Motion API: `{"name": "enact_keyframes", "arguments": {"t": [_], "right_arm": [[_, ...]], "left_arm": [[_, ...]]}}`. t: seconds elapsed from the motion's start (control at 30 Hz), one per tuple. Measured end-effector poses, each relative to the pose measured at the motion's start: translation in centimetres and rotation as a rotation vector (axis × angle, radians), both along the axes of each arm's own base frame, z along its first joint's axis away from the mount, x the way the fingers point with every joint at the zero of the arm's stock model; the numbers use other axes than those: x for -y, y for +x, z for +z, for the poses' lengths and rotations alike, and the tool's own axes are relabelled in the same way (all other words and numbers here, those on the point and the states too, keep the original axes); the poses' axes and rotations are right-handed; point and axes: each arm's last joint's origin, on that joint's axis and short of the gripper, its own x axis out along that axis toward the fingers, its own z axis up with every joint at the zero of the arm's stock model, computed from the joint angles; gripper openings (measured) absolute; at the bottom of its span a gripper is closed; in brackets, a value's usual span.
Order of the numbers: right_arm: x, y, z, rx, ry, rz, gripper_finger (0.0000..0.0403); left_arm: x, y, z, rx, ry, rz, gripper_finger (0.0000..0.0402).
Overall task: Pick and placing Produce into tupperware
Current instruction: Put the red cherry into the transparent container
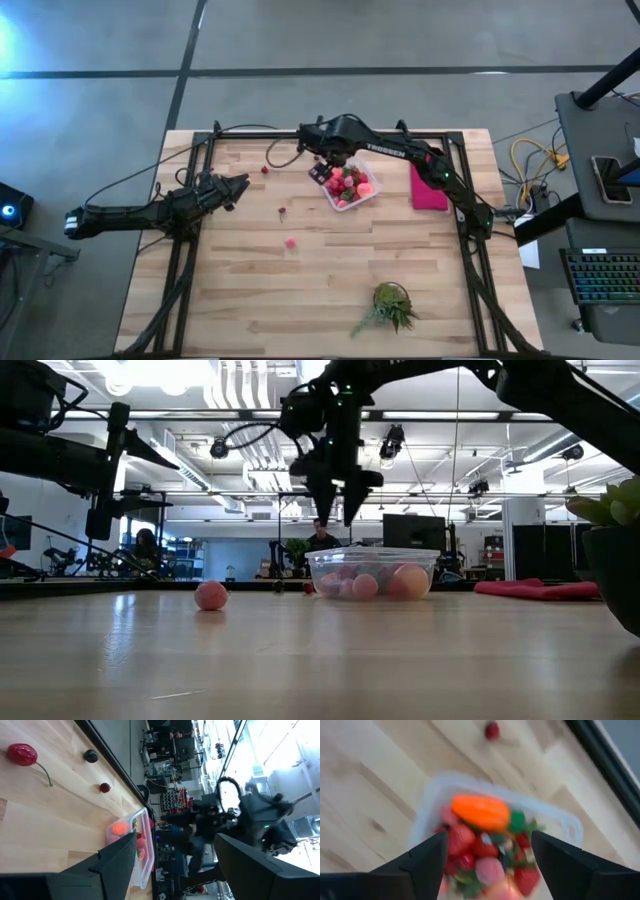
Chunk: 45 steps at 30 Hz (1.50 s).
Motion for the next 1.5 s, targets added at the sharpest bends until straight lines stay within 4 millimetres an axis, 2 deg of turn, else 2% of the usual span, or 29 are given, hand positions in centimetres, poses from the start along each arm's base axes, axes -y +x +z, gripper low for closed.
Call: {"name": "enact_keyframes", "arguments": {"t": [0.13, 0.23, 0.4, 0.47, 0.57, 0.73, 0.83, 1.03, 1.2, 1.5], "right_arm": [[0.0, 0.8, 1.1, 0.121, 0.024, 0.019, 0.0272], [-0.4, 1.4, 1.6, 0.181, 0.06, 0.103, 0.0269], [-0.5, 1.9, 1.7, 0.169, -0.045, 0.278, 0.0268], [-0.1, 2.0, 1.6, 0.162, -0.089, 0.285, 0.0264], [1.5, 1.9, 0.9, 0.185, -0.064, 0.172, 0.0256], [5.7, 1.0, -1.1, 0.196, 0.016, -0.045, 0.0242], [7.3, 0.6, -2.5, 0.216, 0.12, -0.104, 0.0238], [8.4, 0.9, -4.0, 0.227, 0.149, -0.053, 0.024], [9.0, 1.1, -4.9, 0.191, 0.084, 0.055, 0.0242], [9.5, 1.4, -5.7, 0.204, 0.093, 0.148, 0.0243]], "left_arm": [[0.0, 0.0, 0.0, 0.0, 0.0, 0.0, 0.0255], [0.0, 0.0, 0.0, 0.0, 0.0, 0.0, 0.0255], [0.0, 0.0, 0.0, 0.0, 0.0, 0.0, 0.0255], [0.0, 0.0, 0.0, 0.0, 0.0, 0.0, 0.0255], [0.0, 0.0, 0.0, -0.001, 0.0, 0.0, 0.0255], [0.0, 0.0, 0.0, 0.0, 0.0, 0.0, 0.0255], [0.0, 0.0, 0.0, 0.0, 0.0, 0.0, 0.0255], [0.0, 0.0, 0.0, 0.001, 0.0, 0.0, 0.0255], [0.0, 0.0, 0.0, -0.001, 0.0, 0.0, 0.0255], [0.0, 0.0, 0.0, -0.001, 0.0, 0.0, 0.0255]]}}
